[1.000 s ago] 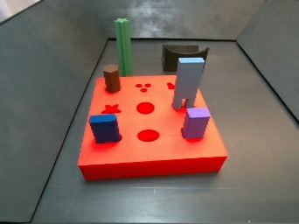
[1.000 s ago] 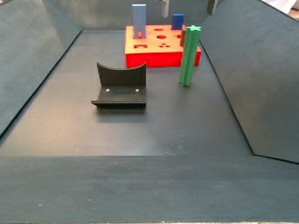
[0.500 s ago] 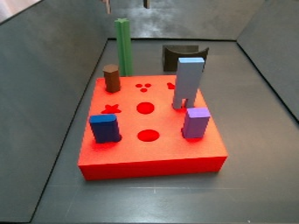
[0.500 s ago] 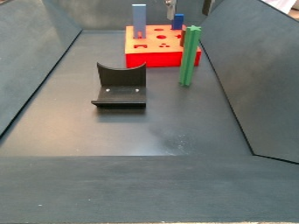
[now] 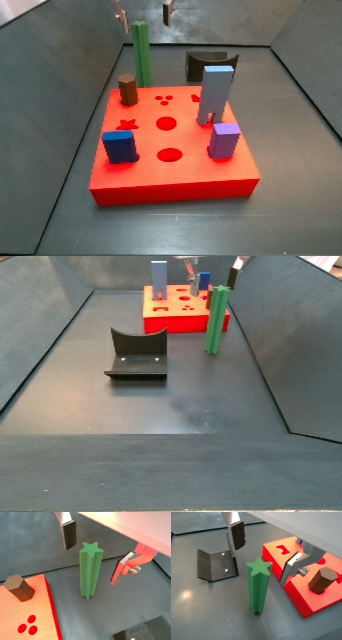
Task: Pick up the star object. Move up. Move to above the board. Insert the star object.
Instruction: Pick up the star object.
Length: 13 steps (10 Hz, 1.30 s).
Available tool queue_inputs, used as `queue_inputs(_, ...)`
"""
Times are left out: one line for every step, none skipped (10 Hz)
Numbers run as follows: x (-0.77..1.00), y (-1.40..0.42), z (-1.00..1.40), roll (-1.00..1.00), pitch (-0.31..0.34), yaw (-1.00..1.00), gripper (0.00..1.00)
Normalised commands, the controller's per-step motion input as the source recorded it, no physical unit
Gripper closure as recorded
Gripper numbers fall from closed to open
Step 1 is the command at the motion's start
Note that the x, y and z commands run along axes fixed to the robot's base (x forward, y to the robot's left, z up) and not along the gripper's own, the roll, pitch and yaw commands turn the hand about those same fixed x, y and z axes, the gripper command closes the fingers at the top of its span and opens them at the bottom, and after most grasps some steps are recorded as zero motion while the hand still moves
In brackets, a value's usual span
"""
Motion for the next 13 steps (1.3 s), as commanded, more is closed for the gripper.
queue_inputs(-0.25,0.00,-0.20,0.00,0.000,0.15,0.00)
queue_inputs(-0.23,0.00,-0.25,0.00,-0.013,0.13,0.00)
queue_inputs(-0.15,0.00,-0.12,0.00,-0.019,0.05,0.00)
queue_inputs(-0.10,0.00,-0.02,0.00,-0.011,0.01,0.00)
queue_inputs(-0.15,0.00,-0.11,0.00,0.000,0.08,0.00)
queue_inputs(-0.12,0.00,-0.16,0.00,0.000,0.05,0.00)
queue_inputs(-0.07,0.00,-0.13,0.00,0.000,0.04,0.00)
queue_inputs(-0.07,0.00,-0.17,0.00,0.000,0.05,0.00)
queue_inputs(-0.02,0.00,0.00,0.00,0.000,0.00,0.00)
queue_inputs(0.00,0.00,0.00,0.00,0.000,0.00,1.00)
queue_inputs(0.00,0.00,0.00,0.00,0.000,0.00,1.00)
queue_inputs(0.00,0.00,0.00,0.00,0.000,0.00,1.00)
queue_inputs(0.00,0.00,0.00,0.00,0.000,0.00,1.00)
